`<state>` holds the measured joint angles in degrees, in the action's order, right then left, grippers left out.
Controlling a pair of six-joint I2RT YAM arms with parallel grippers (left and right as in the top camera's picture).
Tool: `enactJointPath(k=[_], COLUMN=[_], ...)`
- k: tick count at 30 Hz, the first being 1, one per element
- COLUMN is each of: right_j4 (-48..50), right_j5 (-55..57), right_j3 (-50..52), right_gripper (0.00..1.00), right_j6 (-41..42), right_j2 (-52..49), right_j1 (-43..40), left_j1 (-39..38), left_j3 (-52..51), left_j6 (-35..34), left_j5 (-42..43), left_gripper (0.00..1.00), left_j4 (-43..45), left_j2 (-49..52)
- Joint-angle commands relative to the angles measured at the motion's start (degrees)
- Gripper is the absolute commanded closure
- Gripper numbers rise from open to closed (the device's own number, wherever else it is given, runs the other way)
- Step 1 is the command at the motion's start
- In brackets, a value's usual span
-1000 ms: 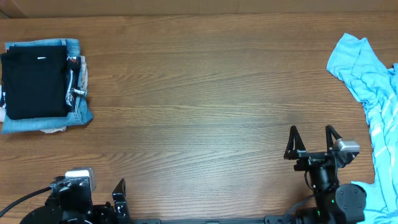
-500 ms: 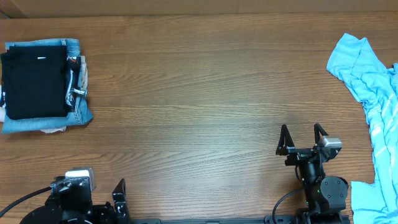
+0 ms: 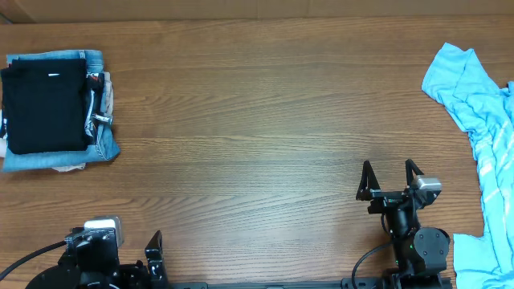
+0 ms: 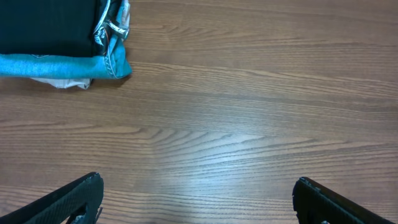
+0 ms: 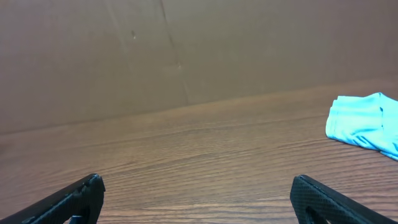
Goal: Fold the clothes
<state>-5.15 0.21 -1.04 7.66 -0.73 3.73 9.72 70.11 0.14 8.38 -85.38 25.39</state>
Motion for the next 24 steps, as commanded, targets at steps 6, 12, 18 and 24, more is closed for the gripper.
enactJointPath(k=[6, 12, 18, 24], right_j4=[0.42, 0.42, 0.42, 0.42], right_j5=[-0.33, -0.33, -0.33, -0.33], right_j3=[0.57, 0.59, 0.59, 0.59], right_gripper=[0.00, 0.00, 0.00, 0.00], right_j6=[-0.22, -0.22, -0.22, -0.22], right_j2=[0.57, 0.57, 0.57, 0.57], right_j1=[-0.48, -0.48, -0.48, -0.48], left_j1=[-0.39, -0.42, -0.39, -0.68], left_j3=[-0.20, -0.20, -0.22, -0.42], left_j6=[0.28, 0.28, 0.28, 1.18], left_j5=[0.17, 0.20, 0.17, 0.46], left_gripper=[0.00, 0.00, 0.00, 0.00], left_j4=[0.11, 0.11, 0.11, 2.89], left_j2=[-0.44, -0.44, -0.44, -0.44])
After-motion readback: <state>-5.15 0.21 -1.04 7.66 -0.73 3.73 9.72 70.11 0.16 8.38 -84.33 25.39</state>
